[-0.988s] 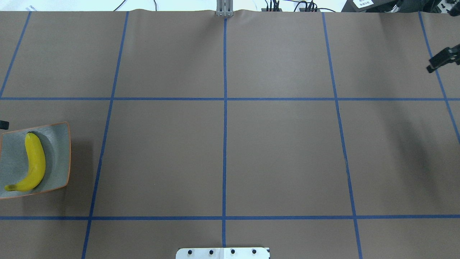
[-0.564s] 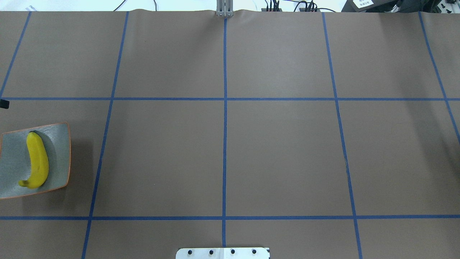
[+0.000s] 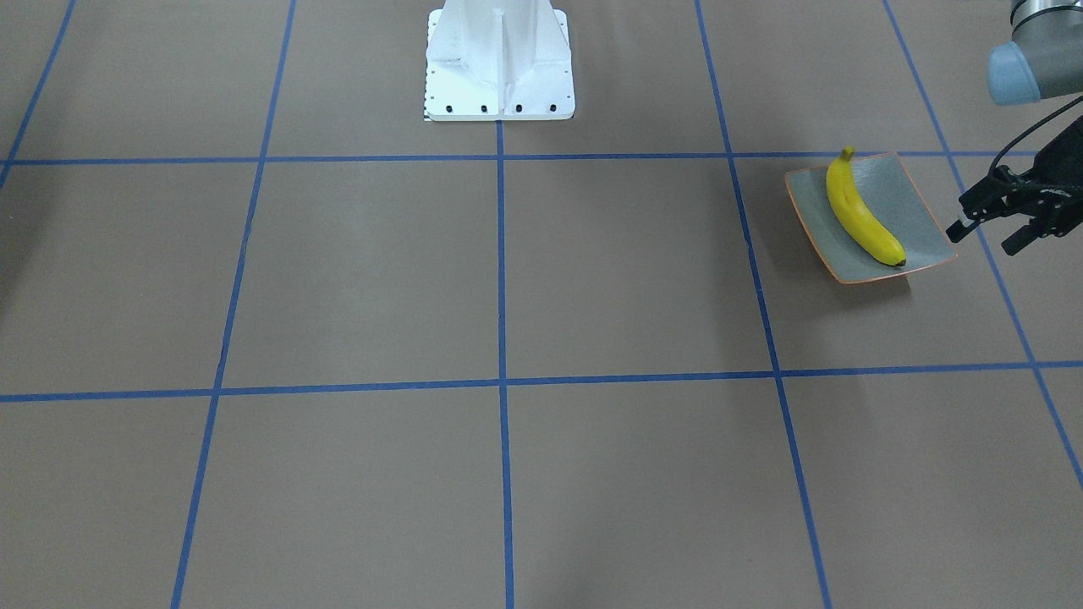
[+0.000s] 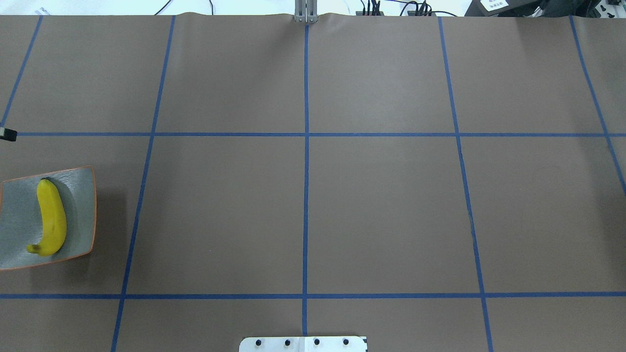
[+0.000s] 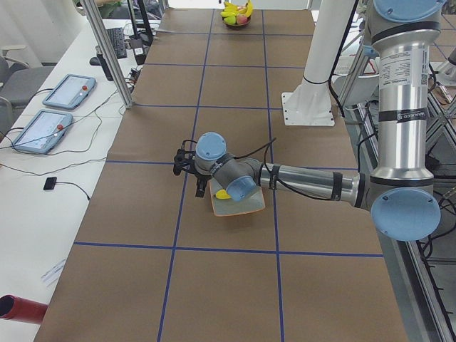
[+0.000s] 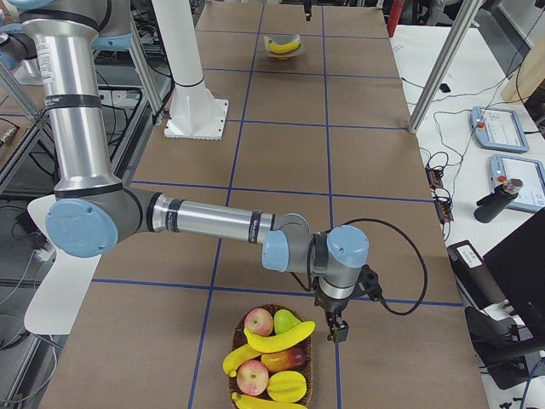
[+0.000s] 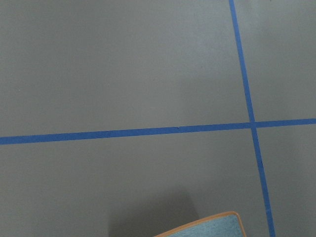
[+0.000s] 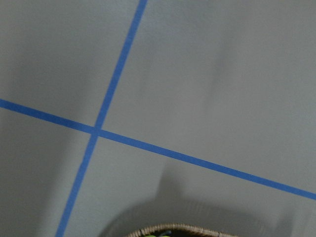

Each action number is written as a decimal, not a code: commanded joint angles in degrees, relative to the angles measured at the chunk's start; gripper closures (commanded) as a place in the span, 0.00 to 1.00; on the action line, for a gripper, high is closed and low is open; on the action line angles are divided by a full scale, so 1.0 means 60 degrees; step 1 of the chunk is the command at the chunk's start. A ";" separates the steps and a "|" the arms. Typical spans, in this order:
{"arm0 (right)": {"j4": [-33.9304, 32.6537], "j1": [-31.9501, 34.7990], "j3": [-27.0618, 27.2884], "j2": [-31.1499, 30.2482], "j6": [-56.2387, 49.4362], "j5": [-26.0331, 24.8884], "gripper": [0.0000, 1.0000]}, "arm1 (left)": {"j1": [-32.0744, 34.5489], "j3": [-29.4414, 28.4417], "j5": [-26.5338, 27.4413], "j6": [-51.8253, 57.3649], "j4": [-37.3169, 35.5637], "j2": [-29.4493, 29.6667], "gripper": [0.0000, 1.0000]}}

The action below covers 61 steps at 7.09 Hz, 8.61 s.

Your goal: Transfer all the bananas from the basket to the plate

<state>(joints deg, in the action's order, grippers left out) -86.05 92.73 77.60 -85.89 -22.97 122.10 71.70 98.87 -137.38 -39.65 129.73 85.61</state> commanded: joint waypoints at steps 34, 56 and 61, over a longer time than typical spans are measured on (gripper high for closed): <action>0.0551 -0.1074 0.0275 -0.0320 0.3188 -0.1893 1.00 | -0.0099 -0.0116 -0.0131 -0.0159 0.0028 0.0292 0.00; 0.1715 -0.8276 0.3239 0.6155 1.9223 0.0627 1.00 | -0.4551 0.0089 0.2139 -1.0398 0.1361 0.6032 0.00; 0.1788 -0.8262 0.3517 0.6243 1.9150 0.0993 1.00 | -0.5664 -0.0028 0.2095 -0.8498 0.2020 0.6165 0.00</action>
<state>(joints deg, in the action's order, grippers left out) -75.34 43.16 98.34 -48.63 91.94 127.46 39.00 98.60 -124.73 -93.59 141.70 122.43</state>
